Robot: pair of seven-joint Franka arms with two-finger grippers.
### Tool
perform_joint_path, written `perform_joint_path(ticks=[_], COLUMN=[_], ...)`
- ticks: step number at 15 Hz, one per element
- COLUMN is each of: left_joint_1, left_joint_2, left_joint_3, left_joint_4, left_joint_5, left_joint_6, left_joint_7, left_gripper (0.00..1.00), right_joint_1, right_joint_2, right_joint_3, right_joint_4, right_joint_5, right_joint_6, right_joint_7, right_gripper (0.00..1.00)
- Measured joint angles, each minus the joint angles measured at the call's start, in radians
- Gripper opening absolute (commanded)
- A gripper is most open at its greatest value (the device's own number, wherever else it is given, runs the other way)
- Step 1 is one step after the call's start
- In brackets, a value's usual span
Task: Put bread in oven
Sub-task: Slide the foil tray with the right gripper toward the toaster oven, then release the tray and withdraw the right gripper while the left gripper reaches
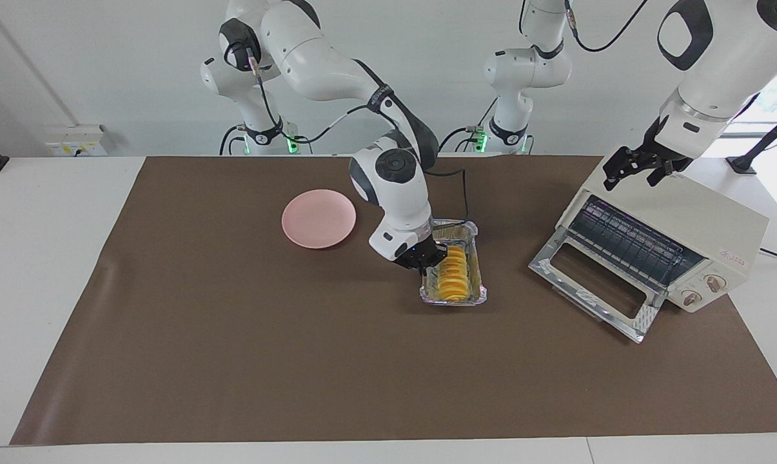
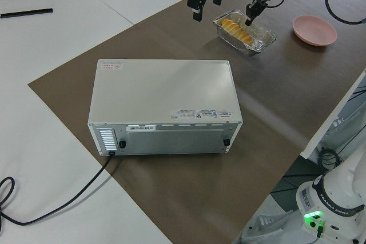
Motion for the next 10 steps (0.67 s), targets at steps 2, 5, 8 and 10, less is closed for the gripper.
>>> perform_joint_path(ticks=[2,5,8,10], left_joint_1=[0.000,0.000,0.000,0.000], left_joint_2=[0.000,0.000,0.000,0.000], left_joint_3=[0.000,0.000,0.000,0.000], left_joint_4=[0.000,0.000,0.000,0.000], left_joint_5=[0.000,0.000,0.000,0.000], left_joint_6=[0.000,0.000,0.000,0.000], left_joint_7=[0.000,0.000,0.000,0.000], left_gripper=[1.00,1.00,1.00,1.00], right_joint_1=[0.008,0.009,0.008,-0.002], right_joint_2=[0.000,-0.002,-0.013,-0.027], right_joint_3=[0.000,-0.001,-0.004,-0.013], right_joint_4=[-0.038,-0.042,-0.039,-0.029], right_joint_5=[0.000,0.000,0.009,0.047], right_joint_6=[0.028,0.030,0.030,0.017], right_joint_7=[-0.017,-0.020,-0.019,-0.019], right_gripper=[0.00,1.00,1.00,1.00])
